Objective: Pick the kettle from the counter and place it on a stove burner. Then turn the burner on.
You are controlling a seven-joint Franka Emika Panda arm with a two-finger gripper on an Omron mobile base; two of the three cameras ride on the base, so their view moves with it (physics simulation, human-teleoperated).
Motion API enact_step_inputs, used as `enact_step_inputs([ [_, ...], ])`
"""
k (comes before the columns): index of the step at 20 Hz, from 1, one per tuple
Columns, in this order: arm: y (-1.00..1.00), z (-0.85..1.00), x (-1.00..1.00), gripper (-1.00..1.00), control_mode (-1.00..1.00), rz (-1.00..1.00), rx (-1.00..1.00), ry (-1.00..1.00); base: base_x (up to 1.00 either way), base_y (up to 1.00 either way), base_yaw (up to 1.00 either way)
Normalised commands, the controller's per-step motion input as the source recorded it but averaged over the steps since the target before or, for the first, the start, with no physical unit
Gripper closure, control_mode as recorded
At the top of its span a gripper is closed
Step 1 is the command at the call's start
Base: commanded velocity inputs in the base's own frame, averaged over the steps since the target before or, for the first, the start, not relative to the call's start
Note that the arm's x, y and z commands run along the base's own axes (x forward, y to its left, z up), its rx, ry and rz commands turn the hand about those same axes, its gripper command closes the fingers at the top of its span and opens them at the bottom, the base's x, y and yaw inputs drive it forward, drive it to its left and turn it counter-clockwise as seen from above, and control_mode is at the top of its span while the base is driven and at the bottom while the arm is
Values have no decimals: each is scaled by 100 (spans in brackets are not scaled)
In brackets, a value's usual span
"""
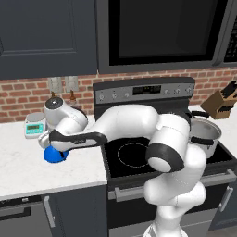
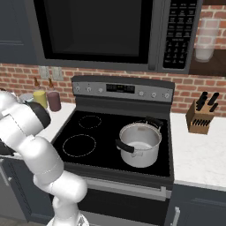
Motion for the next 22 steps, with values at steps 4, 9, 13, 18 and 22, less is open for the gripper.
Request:
enact_step_inputs([
  [4, 0, -14, 1, -100, -100, 0, -1, 0, 0, 0, 0],
  [9, 0, -20, 14, -100, -100, 0, -2, 0, 0, 0, 0],
  [13, 0, -30, 27, -100, -100, 0, -3, 0, 0, 0, 0],
  [18, 0, -6, 22, -100, -100, 0, -1, 0, 0, 0, 0],
  [22, 14, 0, 13, -100, -100, 0, 0, 0, 0, 0, 0],
])
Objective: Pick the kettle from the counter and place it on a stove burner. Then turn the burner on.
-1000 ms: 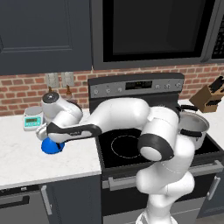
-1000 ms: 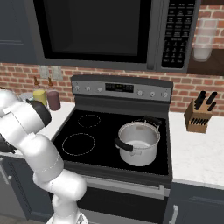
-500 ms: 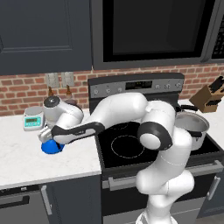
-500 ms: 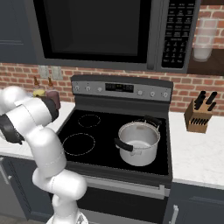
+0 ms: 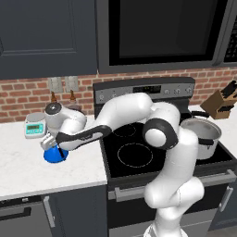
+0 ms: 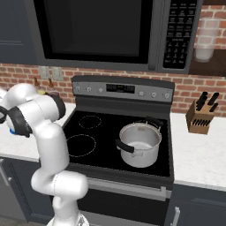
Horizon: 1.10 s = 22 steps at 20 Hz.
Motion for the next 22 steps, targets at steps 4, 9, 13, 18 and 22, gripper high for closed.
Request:
enact_step_inputs([
  [4, 36, 0, 1, -100, -100, 0, 0, 0, 0, 0, 0],
  [9, 8, 0, 23, -100, -100, 0, 0, 0, 0, 0, 0],
  [13, 0, -3, 29, -100, -100, 0, 0, 0, 0, 0, 0],
  [18, 0, -11, 17, -100, -100, 0, -1, 0, 0, 0, 0],
  [22, 0, -17, 8, -100, -100, 0, -1, 0, 0, 0, 0],
])
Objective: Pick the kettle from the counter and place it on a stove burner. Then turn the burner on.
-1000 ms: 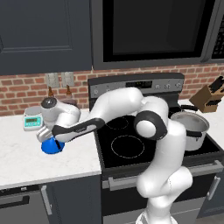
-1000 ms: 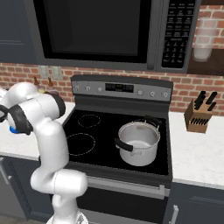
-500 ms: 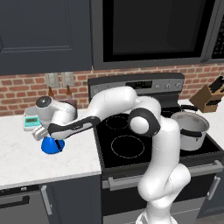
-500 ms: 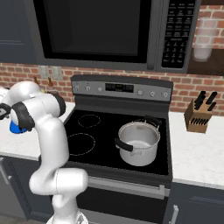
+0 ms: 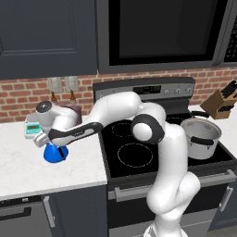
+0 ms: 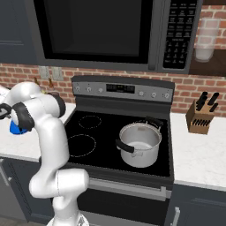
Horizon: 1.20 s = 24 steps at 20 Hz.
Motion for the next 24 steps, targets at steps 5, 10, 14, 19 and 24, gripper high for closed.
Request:
enact_step_inputs([
  [5, 0, -6, 0, 100, -100, 0, 0, 0, 0, 0, 0],
  [10, 0, 0, 0, 100, -100, 0, 0, 0, 0, 0, 0],
  [14, -1, 0, -13, 100, -100, 0, 0, -8, 0, 0, 0],
  [19, -26, 24, -61, 100, -100, 0, 0, -31, 0, 0, 0],
  [24, -57, 65, -81, 100, -100, 0, 0, -68, 0, 0, 0],
])
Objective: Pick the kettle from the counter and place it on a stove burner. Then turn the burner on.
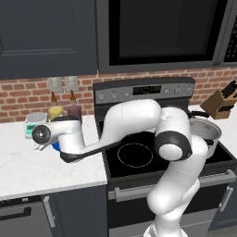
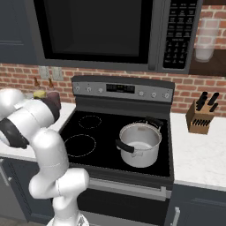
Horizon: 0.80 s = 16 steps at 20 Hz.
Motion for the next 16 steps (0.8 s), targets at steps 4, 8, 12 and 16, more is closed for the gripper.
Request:
enact_step_inputs([
  [4, -93, 59, -26, 100, -100, -7, 2, -30, 0, 0, 0],
  [8, -100, 45, -2, 100, -100, -18, 11, 8, 0, 0, 0],
  [12, -100, 59, 9, 100, -100, -25, 21, 39, 0, 0, 0],
  [16, -100, 35, 18, 100, -100, -26, 20, 53, 0, 0, 0],
])
